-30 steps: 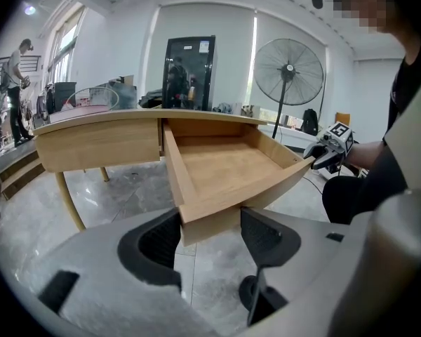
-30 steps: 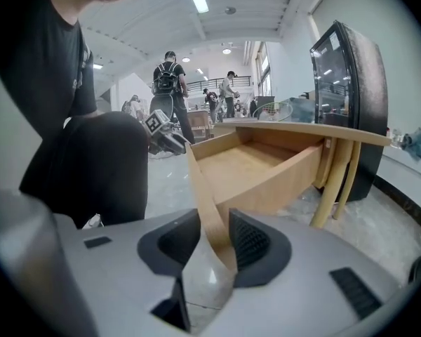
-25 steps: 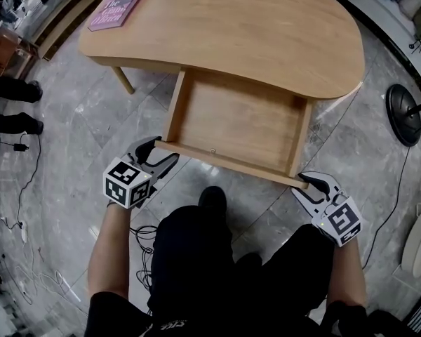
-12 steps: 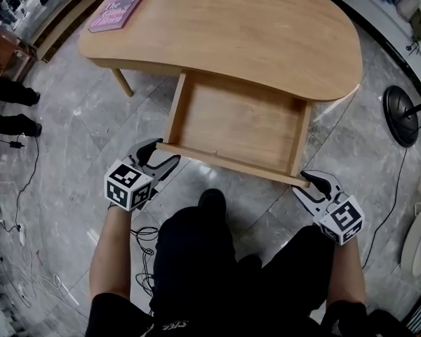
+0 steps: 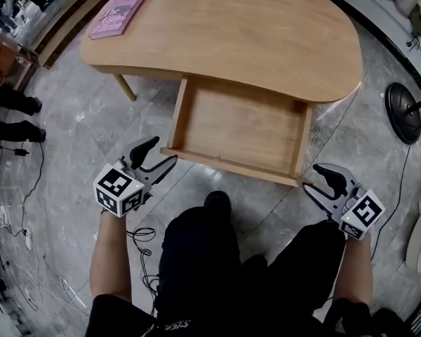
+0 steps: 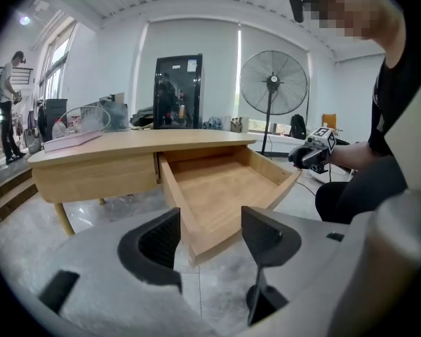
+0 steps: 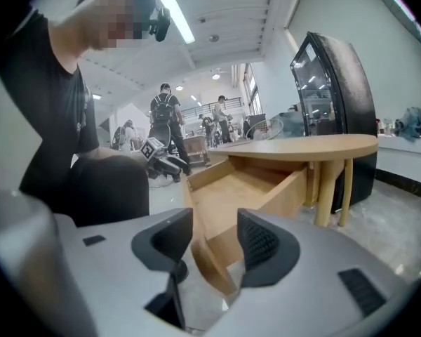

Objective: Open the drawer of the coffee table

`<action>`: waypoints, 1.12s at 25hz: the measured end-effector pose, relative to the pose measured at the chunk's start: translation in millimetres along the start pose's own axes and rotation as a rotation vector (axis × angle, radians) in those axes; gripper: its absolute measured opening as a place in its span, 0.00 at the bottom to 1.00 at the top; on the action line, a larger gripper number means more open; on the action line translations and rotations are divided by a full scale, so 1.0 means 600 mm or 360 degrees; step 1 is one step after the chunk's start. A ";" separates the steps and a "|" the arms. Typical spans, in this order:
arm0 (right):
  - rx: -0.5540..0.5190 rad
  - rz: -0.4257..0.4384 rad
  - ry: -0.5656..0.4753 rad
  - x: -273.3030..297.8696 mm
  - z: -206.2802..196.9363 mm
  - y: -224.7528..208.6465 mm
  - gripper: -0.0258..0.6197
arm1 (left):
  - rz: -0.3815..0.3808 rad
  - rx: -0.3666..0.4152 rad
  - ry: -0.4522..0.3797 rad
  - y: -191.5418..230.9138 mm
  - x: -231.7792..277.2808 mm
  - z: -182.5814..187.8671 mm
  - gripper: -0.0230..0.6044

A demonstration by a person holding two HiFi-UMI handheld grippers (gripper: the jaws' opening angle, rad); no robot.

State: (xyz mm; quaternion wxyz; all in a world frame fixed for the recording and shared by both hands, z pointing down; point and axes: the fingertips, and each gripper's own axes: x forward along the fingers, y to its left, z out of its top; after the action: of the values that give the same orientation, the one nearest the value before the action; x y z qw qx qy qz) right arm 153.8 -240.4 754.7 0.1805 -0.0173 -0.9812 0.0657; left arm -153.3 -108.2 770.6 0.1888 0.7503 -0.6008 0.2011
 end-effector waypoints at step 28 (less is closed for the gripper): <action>0.0018 -0.0337 -0.0270 -0.042 0.619 0.028 0.20 | 0.0160 -0.0087 -0.0295 -0.018 -0.238 0.532 0.23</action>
State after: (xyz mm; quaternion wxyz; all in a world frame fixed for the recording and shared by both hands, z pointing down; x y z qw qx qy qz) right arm 45.2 -270.5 399.5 0.1029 0.0930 -0.9889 0.0532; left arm -147.0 -155.6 424.3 0.1423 0.7291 -0.6579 0.1237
